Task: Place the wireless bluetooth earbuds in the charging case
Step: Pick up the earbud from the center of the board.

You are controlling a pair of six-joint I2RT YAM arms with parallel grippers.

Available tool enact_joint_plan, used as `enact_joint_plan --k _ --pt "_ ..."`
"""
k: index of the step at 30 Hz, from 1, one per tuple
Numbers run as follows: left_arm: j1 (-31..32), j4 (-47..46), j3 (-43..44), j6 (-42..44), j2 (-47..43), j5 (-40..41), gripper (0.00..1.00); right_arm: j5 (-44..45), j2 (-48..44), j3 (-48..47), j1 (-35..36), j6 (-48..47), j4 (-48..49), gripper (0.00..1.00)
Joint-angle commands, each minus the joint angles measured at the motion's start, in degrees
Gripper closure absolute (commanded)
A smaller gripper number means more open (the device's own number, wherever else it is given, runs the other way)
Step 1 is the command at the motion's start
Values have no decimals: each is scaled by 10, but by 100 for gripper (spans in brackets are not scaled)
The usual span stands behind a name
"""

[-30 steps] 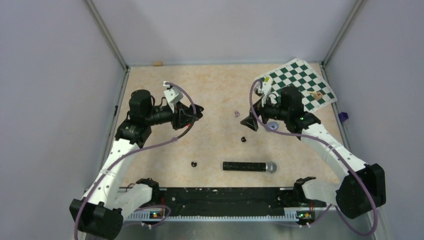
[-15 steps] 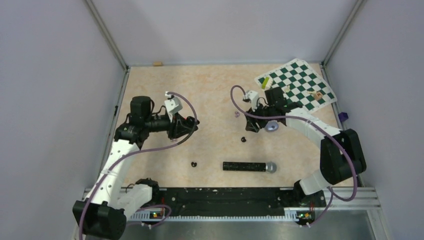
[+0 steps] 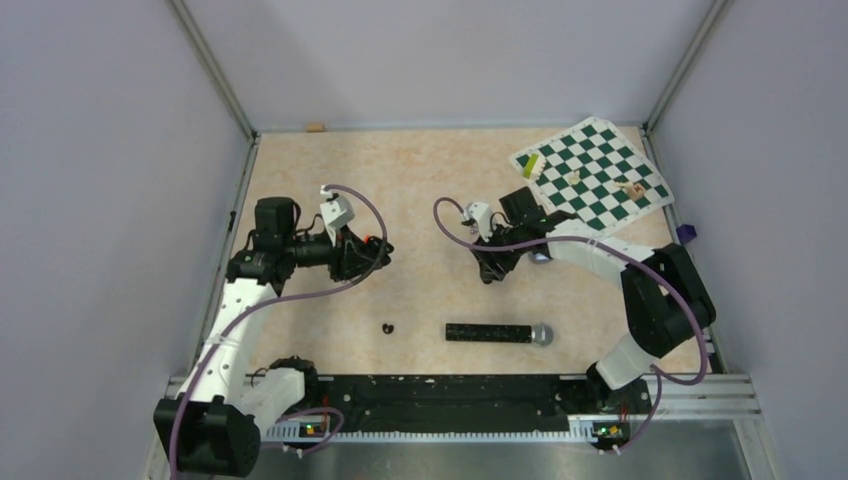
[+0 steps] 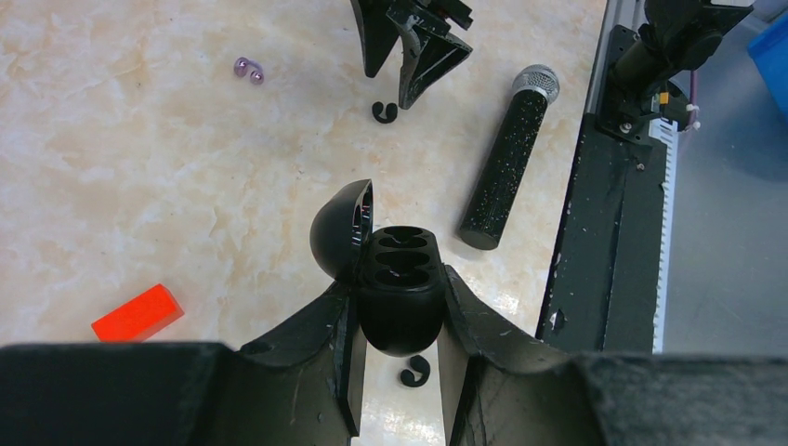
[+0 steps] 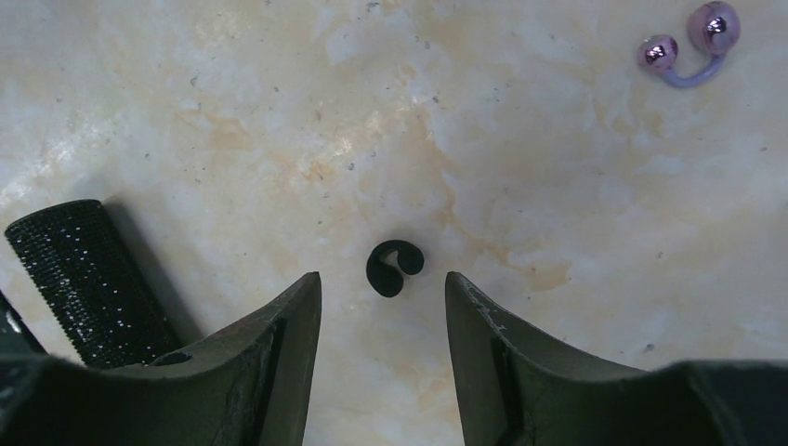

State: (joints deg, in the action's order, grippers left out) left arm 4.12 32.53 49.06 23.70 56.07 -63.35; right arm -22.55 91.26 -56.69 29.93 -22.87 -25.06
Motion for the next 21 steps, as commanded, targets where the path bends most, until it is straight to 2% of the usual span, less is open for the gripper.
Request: enact_joint_plan --k 1,4,14,21 --pt "-8 -23 3 -3 4 -40 100 -57 1 -18 8 17 -6 49" --pt "-12 -24 2 -2 -4 -40 100 -77 9 -20 8 28 -12 49" --pt "-30 -28 -3 -4 -4 -46 100 -66 49 -33 33 27 -41 51" --pt "-32 -29 -7 1 3 -50 100 -30 52 -36 47 24 -41 51"
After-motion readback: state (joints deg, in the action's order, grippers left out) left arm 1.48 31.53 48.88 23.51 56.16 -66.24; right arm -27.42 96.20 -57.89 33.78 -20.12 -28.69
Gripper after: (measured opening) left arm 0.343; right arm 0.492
